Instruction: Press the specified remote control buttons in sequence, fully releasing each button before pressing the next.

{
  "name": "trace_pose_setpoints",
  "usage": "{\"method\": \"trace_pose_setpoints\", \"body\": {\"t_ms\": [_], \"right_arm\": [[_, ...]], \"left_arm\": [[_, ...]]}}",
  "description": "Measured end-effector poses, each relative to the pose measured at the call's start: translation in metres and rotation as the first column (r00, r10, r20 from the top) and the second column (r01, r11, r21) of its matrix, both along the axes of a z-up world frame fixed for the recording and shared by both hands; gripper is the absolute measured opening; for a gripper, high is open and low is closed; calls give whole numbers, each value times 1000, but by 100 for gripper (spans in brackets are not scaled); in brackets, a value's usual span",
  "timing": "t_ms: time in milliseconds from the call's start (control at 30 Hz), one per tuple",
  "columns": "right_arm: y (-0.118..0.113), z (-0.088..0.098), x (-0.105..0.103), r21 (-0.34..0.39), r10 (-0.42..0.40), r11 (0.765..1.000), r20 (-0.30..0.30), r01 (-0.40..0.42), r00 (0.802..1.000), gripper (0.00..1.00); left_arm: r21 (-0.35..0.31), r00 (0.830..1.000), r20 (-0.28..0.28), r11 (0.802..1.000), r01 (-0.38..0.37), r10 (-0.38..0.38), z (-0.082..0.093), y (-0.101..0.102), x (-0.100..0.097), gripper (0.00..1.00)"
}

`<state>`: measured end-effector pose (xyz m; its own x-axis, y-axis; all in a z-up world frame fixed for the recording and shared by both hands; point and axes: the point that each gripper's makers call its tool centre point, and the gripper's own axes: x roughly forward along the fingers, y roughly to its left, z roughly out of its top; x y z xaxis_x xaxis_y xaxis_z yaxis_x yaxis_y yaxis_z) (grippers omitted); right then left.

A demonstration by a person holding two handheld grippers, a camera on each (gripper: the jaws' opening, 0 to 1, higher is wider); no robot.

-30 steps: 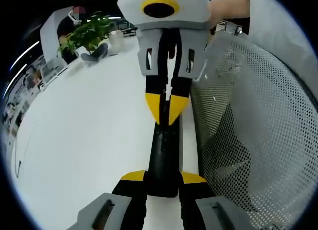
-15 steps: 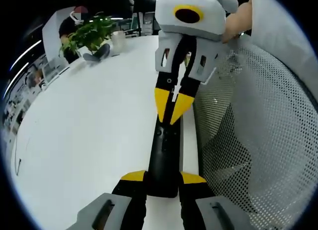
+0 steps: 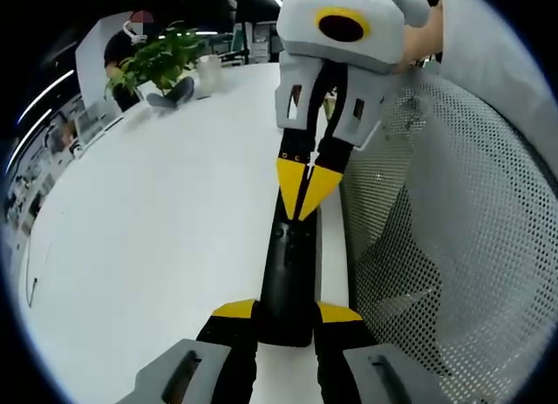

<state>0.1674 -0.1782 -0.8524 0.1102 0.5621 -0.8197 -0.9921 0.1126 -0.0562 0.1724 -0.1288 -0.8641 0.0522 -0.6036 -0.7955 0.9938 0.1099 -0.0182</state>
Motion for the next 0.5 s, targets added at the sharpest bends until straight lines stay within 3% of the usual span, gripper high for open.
{"method": "trace_pose_setpoints", "body": {"t_ms": [200,300,500], "right_arm": [[2,-2,2,-53,23,998,-31,-25,999,0],[0,-3,1,-94,-8,996,-105,-2,994,0],[1,-4,1,-118,30,992,-93,-41,995,0]], "left_arm": [[1,1000,0,1000,5,-5,0,0,0,24],[9,1000,5,1000,13,-13,0,0,0,24],[-19,1000,5,1000,17,-17,0,0,-1,24]]}}
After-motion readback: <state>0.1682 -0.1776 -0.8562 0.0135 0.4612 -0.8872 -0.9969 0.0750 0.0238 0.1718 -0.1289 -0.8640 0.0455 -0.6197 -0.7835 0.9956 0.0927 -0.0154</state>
